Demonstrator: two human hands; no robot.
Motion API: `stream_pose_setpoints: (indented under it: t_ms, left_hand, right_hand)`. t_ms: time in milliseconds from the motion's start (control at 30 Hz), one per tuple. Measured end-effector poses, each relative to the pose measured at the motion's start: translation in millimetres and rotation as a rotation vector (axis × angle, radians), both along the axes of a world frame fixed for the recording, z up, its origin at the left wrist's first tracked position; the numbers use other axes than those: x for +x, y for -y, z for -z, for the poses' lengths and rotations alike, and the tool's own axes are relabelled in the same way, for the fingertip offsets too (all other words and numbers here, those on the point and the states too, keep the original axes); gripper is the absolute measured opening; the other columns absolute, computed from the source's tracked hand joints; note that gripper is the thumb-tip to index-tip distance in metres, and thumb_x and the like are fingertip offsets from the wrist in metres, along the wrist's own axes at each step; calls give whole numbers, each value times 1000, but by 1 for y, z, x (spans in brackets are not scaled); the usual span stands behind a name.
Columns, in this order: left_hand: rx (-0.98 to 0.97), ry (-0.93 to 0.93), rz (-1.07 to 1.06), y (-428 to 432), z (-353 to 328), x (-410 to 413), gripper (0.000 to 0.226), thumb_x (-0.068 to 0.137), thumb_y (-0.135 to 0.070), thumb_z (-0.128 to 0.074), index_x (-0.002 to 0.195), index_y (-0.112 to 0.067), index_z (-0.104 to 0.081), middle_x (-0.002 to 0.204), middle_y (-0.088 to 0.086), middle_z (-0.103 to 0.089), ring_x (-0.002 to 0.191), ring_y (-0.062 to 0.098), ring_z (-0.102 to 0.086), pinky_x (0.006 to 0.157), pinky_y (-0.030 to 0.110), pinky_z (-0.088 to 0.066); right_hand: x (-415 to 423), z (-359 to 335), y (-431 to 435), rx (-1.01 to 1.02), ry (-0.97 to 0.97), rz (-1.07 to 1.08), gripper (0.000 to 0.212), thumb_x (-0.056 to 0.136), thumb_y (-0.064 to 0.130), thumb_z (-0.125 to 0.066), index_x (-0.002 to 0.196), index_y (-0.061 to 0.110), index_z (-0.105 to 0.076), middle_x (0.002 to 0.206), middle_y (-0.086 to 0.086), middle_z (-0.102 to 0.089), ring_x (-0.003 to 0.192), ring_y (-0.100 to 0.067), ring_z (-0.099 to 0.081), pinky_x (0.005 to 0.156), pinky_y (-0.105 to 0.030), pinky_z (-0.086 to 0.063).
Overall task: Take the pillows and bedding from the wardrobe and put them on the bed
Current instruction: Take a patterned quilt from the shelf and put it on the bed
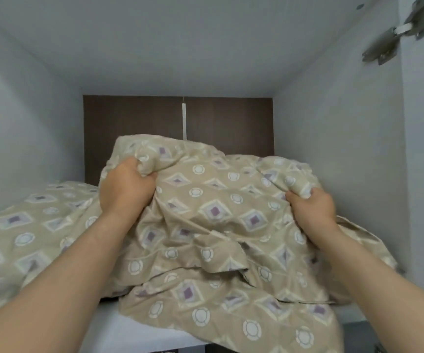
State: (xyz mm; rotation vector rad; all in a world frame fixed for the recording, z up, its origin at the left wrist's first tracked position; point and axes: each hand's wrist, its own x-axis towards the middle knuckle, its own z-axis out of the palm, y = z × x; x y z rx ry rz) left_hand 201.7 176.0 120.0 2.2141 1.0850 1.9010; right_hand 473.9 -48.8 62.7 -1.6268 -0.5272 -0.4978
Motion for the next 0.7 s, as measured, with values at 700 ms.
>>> stream_pose_setpoints:
  t_ms: [700]
  left_hand:
    - [147, 157, 18, 142, 22, -145, 33, 81, -46, -56, 72, -21, -37, 64, -7, -34, 65, 26, -40, 57, 38, -33]
  right_hand:
    - [-155, -20, 167, 94, 221, 29, 29, 73, 49, -67, 76, 20, -61, 75, 6, -63, 69, -14, -58, 60, -32, -40]
